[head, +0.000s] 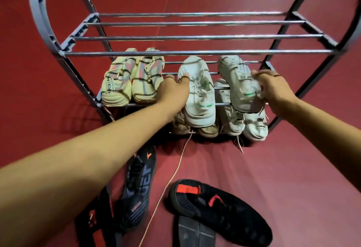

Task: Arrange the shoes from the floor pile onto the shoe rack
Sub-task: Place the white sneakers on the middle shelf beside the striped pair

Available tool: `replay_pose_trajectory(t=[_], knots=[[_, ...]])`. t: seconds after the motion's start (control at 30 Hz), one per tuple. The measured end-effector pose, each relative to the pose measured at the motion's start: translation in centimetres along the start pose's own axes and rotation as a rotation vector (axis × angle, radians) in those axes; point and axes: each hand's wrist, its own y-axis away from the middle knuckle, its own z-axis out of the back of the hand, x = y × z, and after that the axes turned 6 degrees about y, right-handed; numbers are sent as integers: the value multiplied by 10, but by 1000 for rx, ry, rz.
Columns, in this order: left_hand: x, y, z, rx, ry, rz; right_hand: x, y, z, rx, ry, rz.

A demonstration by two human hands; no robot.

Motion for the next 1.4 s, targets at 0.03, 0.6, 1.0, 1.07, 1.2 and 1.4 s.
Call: replay_pose_trajectory(t=[0.03,0.6,1.0,1.07,1.2,1.4], knots=[[5,13,6,54,-32,-98,-5,13,5,44,47,51],[-6,30,-9,148,-408,-558,-21,45,-22,-27,580,434],[-1,8,-28,96,-346,-441,-13,21,-41,-101,639,425],[-1,10,-31,89,-357,-439,-13,22,-44,-104,594,391],[4,14,-30,142,-530,-433,-21,27,-41,-75,504,397],[3,14,-28,126,-578,-440,-22,30,-51,-89,564,414]])
